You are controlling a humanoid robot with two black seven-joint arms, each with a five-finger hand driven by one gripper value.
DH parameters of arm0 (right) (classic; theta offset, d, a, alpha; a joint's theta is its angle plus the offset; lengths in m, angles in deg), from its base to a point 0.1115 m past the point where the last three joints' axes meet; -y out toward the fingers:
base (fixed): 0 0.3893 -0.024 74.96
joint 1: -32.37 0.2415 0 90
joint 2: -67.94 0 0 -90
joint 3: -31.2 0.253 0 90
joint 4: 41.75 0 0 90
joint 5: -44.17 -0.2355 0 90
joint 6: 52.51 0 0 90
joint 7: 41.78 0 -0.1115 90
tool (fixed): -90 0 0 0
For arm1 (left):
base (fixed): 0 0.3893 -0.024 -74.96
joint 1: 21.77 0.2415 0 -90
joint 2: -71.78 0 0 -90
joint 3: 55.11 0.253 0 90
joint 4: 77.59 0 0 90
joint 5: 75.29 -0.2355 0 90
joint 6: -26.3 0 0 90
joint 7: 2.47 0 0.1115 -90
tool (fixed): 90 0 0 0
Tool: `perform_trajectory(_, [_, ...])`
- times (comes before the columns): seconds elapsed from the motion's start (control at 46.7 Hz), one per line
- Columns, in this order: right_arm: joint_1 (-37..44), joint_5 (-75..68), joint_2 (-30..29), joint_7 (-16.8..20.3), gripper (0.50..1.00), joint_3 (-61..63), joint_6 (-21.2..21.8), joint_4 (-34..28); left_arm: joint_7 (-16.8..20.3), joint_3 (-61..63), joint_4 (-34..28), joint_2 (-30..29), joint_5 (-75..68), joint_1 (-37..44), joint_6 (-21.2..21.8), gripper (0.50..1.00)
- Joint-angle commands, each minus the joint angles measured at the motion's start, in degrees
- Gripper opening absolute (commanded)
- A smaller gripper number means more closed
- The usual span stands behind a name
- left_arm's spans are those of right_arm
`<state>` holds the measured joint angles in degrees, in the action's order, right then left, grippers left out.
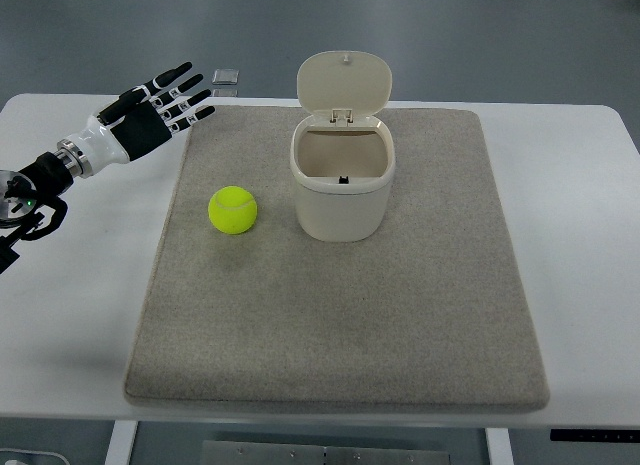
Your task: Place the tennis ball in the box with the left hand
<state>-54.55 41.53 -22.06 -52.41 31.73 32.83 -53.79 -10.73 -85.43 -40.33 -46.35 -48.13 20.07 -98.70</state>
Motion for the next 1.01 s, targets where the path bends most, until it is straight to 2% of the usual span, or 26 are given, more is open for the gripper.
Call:
perform_trajectory(0.0, [-0.01, 0.0, 0.0, 0.0, 0.938, 0.0, 0.0, 0.0, 0.0, 0.0, 0.0, 0.0, 0.0, -0.01, 0.0, 0.994])
perform_trajectory(0.579, [-0.01, 0.0, 0.0, 0.0, 0.938, -0.01, 0.0, 0.0, 0.18, -0.27, -3.33, 0.97, 0.09, -2.12, 0.0, 0.994])
perform_trajectory(0.664, [-0.01, 0.0, 0.0, 0.0, 0.938, 0.08, 0.0, 0.0, 2.01, -0.44, -3.95, 1.23, 0.18, -2.29, 0.0, 0.996])
perform_trajectory(0.793, [-0.01, 0.0, 0.0, 0.0, 0.938, -0.01, 0.0, 0.0, 7.2, -0.18, -4.31, 1.23, 0.0, -2.29, 0.0, 0.996])
perform_trajectory(0.986, [0.08, 0.0, 0.0, 0.0, 0.938, -0.01, 0.0, 0.0, 8.52, 0.44, -4.48, 0.62, -5.43, -2.03, 0.0, 0.994])
